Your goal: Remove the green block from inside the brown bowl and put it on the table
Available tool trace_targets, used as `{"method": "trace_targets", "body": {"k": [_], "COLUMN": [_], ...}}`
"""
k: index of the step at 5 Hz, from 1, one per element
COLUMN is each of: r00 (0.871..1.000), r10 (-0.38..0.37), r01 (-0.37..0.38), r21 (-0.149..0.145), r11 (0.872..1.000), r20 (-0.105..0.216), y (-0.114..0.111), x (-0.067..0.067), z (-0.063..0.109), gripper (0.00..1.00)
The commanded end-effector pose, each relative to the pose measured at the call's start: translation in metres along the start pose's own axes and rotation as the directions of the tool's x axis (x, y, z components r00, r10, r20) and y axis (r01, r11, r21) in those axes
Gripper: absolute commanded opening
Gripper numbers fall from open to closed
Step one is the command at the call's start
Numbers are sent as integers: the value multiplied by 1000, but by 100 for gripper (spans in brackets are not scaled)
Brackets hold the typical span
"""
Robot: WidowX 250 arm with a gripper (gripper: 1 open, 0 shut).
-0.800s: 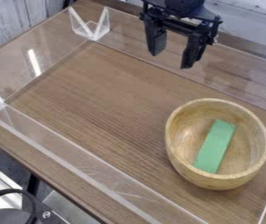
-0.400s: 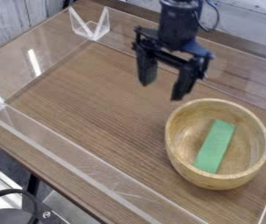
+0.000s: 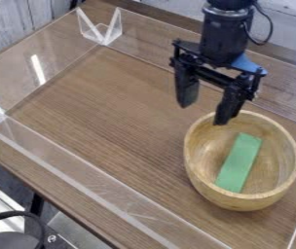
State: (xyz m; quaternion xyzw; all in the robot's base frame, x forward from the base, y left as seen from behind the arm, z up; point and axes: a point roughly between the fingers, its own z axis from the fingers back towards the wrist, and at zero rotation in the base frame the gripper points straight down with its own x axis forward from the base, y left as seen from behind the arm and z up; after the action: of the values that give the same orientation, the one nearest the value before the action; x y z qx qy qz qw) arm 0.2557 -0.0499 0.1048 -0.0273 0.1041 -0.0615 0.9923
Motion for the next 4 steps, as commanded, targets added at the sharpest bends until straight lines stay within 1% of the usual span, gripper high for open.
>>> {"method": "trace_targets", "body": {"k": [1, 3, 4], "r00": [997, 994, 991], "r10": [-35, -83, -63], "r01": [34, 80, 61], "r21": [11, 44, 20], "r11": [999, 996, 998], "r20": [63, 75, 118], "y": [-15, -45, -40], "x": [6, 10, 13], "z": [13, 3, 1], "gripper": [100, 100, 100]}}
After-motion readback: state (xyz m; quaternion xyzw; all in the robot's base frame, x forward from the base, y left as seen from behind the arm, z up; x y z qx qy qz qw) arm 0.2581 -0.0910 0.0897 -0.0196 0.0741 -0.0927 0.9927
